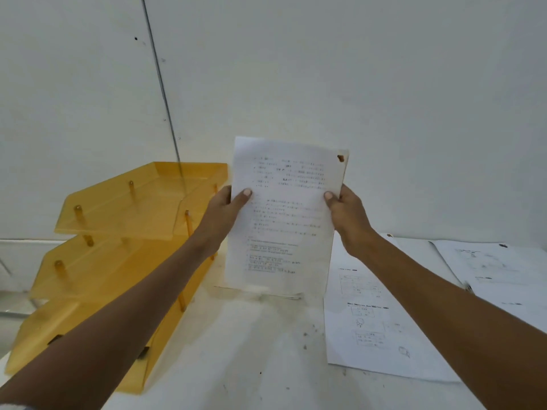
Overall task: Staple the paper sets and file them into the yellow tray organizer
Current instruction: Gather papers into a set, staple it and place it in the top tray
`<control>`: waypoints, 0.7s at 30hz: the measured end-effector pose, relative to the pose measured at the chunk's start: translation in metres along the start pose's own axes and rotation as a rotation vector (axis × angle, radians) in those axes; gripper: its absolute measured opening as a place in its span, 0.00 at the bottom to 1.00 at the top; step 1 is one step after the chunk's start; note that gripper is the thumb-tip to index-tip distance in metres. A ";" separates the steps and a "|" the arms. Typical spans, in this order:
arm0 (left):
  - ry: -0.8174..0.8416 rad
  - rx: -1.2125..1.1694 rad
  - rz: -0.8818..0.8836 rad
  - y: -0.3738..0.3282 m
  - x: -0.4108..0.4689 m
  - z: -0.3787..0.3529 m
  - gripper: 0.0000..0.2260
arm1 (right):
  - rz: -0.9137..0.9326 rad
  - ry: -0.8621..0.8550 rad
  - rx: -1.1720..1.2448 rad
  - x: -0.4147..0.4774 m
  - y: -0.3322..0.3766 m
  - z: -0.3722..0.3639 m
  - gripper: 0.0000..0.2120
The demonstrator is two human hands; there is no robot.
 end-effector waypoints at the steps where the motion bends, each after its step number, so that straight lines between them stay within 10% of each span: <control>1: -0.010 -0.015 -0.017 -0.001 -0.001 -0.002 0.17 | 0.019 -0.012 0.006 -0.002 0.005 0.001 0.13; 21: -0.077 -0.090 0.077 0.036 -0.041 0.007 0.15 | 0.100 -0.003 -0.191 -0.041 -0.028 -0.035 0.12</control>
Point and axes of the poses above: each hand's wrist, its own x-axis towards the middle knuckle, its own z-axis out of the back of the hand, y = z × x, the point moved 6 cm from there along x, towards the middle knuckle, and after that the axes turned 15 degrees about -x, right-handed, at the moved point
